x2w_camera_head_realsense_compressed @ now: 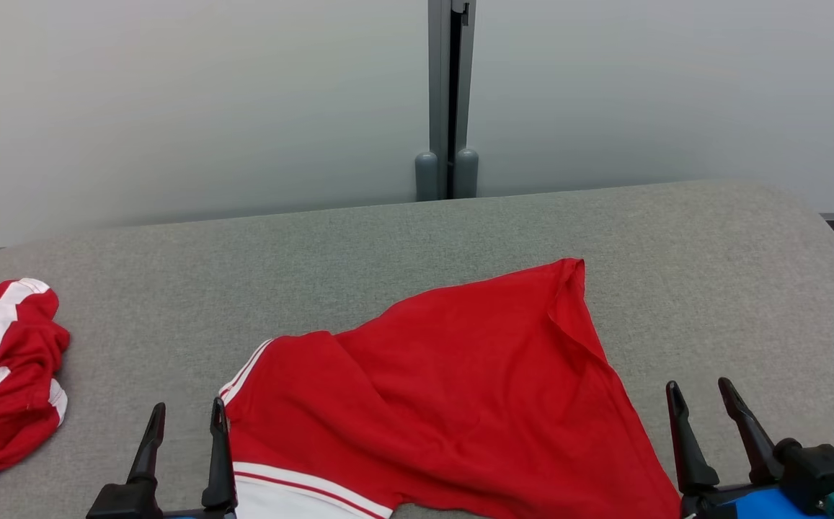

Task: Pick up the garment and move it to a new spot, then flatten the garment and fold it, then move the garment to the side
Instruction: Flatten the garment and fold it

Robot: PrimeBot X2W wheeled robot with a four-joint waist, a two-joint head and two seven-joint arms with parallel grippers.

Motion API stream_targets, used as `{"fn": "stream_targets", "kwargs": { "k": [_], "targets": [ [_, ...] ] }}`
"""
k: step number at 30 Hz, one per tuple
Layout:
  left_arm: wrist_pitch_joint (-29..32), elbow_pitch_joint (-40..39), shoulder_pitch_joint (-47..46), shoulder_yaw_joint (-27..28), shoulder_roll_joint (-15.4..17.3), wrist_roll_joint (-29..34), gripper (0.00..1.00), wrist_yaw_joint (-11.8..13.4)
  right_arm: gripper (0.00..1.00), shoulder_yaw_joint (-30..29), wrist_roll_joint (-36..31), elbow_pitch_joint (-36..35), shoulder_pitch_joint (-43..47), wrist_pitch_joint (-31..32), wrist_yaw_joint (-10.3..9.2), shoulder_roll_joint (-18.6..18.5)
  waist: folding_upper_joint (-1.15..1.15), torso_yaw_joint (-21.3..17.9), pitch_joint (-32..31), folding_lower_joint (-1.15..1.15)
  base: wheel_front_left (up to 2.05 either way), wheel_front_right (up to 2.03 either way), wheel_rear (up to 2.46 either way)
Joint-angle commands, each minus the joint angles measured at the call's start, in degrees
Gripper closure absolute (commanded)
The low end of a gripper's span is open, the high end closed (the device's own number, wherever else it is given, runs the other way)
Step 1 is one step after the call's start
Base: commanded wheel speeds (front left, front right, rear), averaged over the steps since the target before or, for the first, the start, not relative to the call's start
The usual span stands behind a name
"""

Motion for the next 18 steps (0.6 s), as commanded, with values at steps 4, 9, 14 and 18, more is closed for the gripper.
{"fn": "stream_targets", "kwargs": {
  "k": [4,9,14,18],
  "targets": [
    [0.0,-0.8,0.6,0.9,0.0,1.1,0.0,-0.5,0.0,0.7,-0.6,-2.6,0.3,-0.2,0.01,1.1,0.0,0.9,-0.3,0.0,0.0,0.0,0.0],
    [0.0,-1.7,1.2,1.5,0.0,2.5,0.0,-0.7,0.0,2.1,-0.5,-5.0,1.8,-0.2,0.01,2.0,0.0,2.2,-1.0,0.0,0.0,0.0,0.0],
    [0.0,-2.1,1.5,2.0,0.1,3.2,0.0,-1.1,0.0,2.0,-0.6,-7.0,3.3,-0.2,0.01,2.5,0.0,3.1,-1.5,0.0,0.0,0.0,0.0],
    [0.0,-2.2,1.5,2.1,0.1,3.6,0.0,-1.3,0.0,1.4,-0.7,-8.4,5.1,-0.2,0.01,2.6,0.0,3.8,-1.9,0.0,0.0,0.0,0.0]
  ]
}}
